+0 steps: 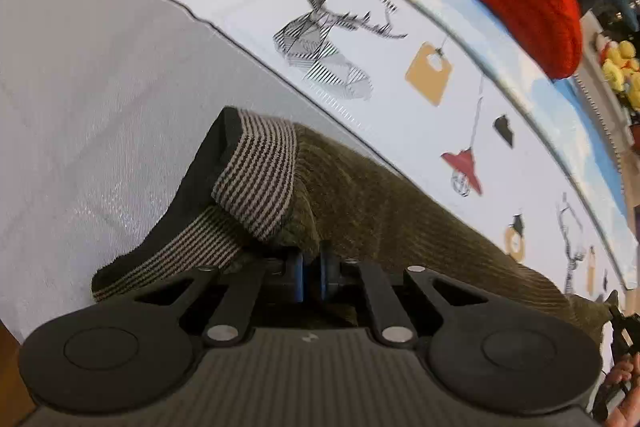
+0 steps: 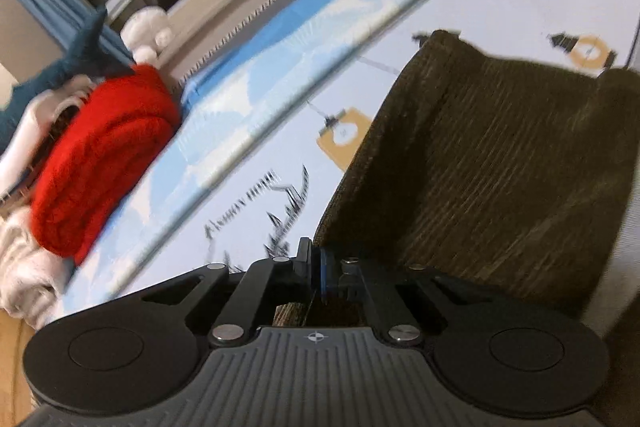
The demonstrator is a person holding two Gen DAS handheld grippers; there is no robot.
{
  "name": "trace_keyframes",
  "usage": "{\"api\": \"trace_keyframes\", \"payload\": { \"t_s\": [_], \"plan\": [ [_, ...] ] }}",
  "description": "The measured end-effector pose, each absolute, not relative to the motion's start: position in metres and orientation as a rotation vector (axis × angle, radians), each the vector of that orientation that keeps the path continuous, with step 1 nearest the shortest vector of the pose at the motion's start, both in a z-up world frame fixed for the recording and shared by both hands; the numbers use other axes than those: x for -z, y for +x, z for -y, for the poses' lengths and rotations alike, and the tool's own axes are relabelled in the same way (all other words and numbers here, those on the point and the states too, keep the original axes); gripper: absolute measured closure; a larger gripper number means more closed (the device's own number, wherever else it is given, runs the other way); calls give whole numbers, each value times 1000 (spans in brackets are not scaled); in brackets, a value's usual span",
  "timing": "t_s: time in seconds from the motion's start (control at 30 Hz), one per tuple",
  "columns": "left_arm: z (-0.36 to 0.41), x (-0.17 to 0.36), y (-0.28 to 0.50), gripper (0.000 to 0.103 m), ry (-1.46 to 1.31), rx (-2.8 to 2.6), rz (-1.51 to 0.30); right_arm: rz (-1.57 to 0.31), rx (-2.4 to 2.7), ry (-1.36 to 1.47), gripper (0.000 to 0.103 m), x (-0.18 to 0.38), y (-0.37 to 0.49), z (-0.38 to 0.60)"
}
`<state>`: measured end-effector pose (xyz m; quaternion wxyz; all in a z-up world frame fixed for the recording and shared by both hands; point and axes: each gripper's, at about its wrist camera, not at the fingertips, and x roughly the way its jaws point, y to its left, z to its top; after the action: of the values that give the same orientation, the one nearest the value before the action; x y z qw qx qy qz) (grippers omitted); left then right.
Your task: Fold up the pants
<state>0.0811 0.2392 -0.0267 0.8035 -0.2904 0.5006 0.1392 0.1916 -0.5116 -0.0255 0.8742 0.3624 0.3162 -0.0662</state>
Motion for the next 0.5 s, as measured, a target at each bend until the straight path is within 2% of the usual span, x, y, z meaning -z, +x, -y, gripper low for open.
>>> {"api": "trace_keyframes", "payload": {
  "t_s": [0.3,0.4,0.5],
  "plan": [
    [-257,-5,38,97,-642,-217,-972,-599,133,717,100,-52,51,531],
    [-269,-10,22,97,-633,-201,-972,-671,160,688,100,-48,-5,530],
    [-281,1,13,97,-638,-192,-1029,-837,200,749,100,-15,-43,540]
  ]
}}
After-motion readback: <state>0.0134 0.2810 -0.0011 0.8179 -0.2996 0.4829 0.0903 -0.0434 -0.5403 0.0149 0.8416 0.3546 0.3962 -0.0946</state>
